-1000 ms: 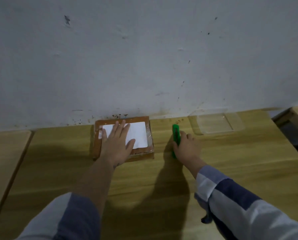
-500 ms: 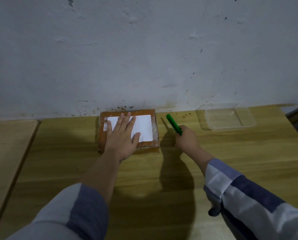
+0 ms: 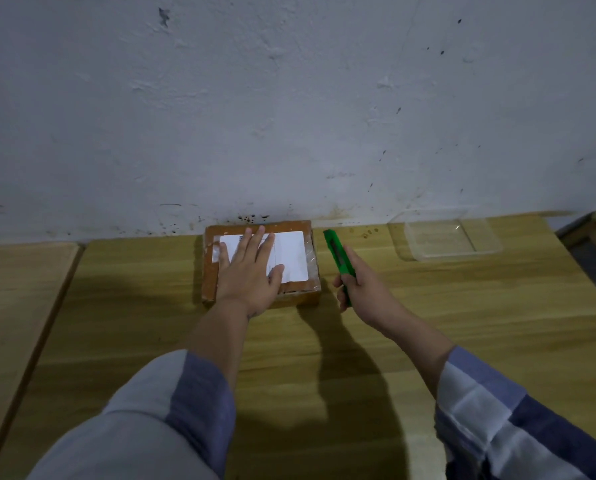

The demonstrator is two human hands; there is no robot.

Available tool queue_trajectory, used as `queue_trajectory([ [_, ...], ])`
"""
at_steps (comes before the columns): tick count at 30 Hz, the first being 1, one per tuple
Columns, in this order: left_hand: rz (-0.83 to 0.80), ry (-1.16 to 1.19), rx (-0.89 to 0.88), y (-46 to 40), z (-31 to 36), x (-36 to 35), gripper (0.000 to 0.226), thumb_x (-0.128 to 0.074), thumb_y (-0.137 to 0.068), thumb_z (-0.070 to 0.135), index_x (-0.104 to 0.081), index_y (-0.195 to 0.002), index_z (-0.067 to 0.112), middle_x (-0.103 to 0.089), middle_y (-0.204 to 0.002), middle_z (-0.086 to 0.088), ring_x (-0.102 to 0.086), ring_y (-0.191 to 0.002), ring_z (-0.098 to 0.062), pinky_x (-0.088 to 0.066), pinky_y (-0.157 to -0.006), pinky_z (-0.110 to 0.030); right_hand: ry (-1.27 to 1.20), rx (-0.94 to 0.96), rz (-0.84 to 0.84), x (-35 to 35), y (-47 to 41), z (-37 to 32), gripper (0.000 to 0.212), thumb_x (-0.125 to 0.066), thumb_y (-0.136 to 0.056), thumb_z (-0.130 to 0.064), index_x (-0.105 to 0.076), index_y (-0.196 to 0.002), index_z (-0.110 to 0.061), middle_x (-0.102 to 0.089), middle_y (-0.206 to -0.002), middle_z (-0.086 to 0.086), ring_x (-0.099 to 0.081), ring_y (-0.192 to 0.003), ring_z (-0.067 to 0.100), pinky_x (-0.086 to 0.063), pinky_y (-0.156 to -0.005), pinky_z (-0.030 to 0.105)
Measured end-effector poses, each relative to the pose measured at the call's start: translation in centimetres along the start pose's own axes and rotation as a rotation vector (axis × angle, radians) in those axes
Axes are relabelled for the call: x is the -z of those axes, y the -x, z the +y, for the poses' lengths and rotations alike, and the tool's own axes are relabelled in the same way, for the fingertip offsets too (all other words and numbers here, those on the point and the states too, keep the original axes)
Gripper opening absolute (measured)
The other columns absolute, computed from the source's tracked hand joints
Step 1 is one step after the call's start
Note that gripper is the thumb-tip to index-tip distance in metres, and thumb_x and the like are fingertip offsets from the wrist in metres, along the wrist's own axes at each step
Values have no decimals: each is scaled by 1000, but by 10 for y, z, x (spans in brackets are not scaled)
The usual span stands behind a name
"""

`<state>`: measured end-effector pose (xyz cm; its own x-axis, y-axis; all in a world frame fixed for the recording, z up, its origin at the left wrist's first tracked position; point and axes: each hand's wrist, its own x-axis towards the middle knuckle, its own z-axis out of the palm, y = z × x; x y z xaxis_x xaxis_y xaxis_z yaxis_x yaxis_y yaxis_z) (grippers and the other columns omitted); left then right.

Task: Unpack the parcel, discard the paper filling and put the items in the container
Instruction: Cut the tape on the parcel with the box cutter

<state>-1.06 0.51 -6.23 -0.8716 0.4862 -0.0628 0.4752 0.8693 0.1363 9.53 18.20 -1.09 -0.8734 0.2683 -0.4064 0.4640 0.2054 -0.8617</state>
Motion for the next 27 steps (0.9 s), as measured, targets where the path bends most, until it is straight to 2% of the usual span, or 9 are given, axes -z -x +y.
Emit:
queue_trajectory([
  [4,-5,0,-1,0,-1,-1,61,-16,-97,52,-1,-151,27,8,-161,4,15,-147,-17,11,-116,-53,168,65,152,-10,-4,5,52,-36,-100,-16,-22,-148,-32,-55,-82,-3,-48,-61,10,-53,-61,37],
  [8,-8,-4,1,-1,-1,-1,62,-15,-97,52,0,-151,28,8,-161,4,15,-147,-17,9,-117,-54,292,58,221,-14,-6,3,49,-37,-100,-19,-26,-147,-30,-56,-88,0,-50,-62,11,-56,-62,39],
  [13,-3,-2,-4,0,-1,-2,62,-12,-96,53,0,-151,27,8,-161,3,15,-147,-18,8,-117,-54,319,12,228,-15,-7,1,49,-37,-100,-20,-26,-146,-30,-57,-89,3,-52,-67,16,-57,-66,43],
  [17,0,-2,-2,0,-1,-2,62,-15,-96,53,0,-151,27,8,-161,3,15,-147,-18,9,-117,-54,311,23,242,-16,-6,-1,49,-36,-100,-21,-26,-147,-29,-58,-89,3,-53,-66,17,-56,-63,40],
  [22,-3,-1,-3,0,-1,-1,62,-15,-97,52,1,-151,27,8,-161,3,15,-147,-18,7,-117,-54,341,23,230,-18,-3,-4,48,-35,-100,-20,-26,-147,-28,-63,-97,6,-57,-75,18,-50,-61,33],
  [27,-6,-3,0,0,0,-1,62,-14,-96,53,1,-151,27,9,-161,3,16,-147,-18,7,-117,-55,333,37,227,-19,-1,-6,48,-35,-100,-20,-27,-147,-28,-57,-92,1,-55,-76,19,-52,-65,36],
])
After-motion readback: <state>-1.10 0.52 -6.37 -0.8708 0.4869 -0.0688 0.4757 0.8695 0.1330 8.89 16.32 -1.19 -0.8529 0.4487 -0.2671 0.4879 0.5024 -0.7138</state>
